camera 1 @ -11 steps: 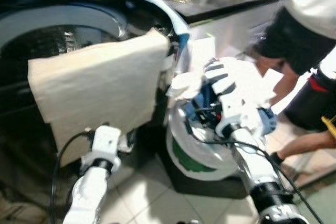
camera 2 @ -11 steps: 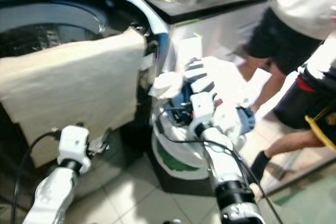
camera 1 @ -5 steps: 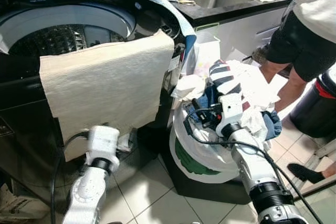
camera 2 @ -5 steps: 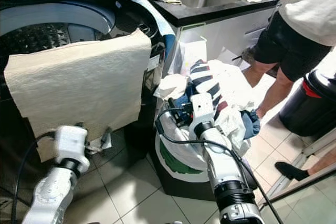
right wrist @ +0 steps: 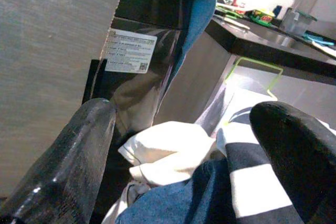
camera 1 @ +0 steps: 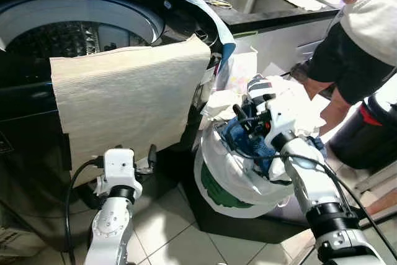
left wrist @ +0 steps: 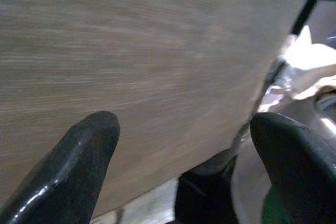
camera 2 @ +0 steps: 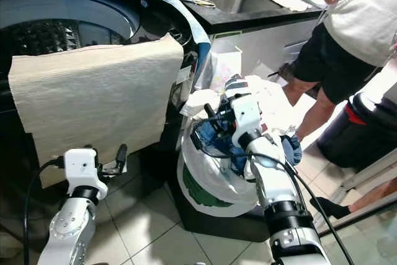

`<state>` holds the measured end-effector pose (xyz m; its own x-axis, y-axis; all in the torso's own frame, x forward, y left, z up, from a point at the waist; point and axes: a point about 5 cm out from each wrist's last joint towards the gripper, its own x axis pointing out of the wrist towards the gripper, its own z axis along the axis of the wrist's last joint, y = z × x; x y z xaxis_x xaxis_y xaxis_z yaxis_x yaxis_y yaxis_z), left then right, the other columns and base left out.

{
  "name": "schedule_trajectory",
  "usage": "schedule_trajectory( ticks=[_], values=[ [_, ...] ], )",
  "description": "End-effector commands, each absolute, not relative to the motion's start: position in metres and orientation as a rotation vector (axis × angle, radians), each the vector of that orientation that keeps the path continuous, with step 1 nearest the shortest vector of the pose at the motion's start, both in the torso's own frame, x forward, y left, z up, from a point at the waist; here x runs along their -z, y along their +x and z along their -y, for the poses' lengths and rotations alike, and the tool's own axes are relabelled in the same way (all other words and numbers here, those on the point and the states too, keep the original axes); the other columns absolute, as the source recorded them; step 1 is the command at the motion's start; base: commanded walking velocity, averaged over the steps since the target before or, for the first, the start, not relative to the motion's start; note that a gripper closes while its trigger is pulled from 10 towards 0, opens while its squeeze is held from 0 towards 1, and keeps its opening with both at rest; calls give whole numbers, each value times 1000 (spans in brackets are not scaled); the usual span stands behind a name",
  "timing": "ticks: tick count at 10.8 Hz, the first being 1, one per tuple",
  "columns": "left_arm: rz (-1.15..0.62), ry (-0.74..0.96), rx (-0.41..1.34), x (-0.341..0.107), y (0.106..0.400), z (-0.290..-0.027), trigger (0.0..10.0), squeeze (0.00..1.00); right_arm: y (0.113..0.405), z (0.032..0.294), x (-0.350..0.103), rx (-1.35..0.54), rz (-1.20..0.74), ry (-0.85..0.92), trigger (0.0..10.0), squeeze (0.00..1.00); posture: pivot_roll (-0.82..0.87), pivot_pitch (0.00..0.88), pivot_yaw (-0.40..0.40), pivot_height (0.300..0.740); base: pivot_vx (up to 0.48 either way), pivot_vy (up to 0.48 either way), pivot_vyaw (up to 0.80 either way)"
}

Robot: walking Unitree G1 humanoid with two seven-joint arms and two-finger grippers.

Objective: Clothes washing

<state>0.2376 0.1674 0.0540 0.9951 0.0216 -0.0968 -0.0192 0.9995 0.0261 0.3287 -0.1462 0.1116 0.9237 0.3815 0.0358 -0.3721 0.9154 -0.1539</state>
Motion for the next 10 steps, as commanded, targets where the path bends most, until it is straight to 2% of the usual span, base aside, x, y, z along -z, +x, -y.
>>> schedule_trajectory(
  ticks=[1, 7, 10],
  values=[
    [-87, 26, -13, -54, 241, -161, 10000, 0, 331, 156, -113, -368, 55, -161, 10000, 0, 117, 0, -184, 740, 0, 0, 0],
    [-28, 194, 83, -81, 250, -180, 10000, 0, 324, 139, -84, -297, -15, -24, 10000, 0, 205, 0, -93, 740, 0, 0, 0],
    [0, 210, 114, -96, 258, -169, 10000, 0, 332, 150, -79, -249, -39, 29, 10000, 0, 249, 0, -88, 740, 0, 0, 0]
  ],
)
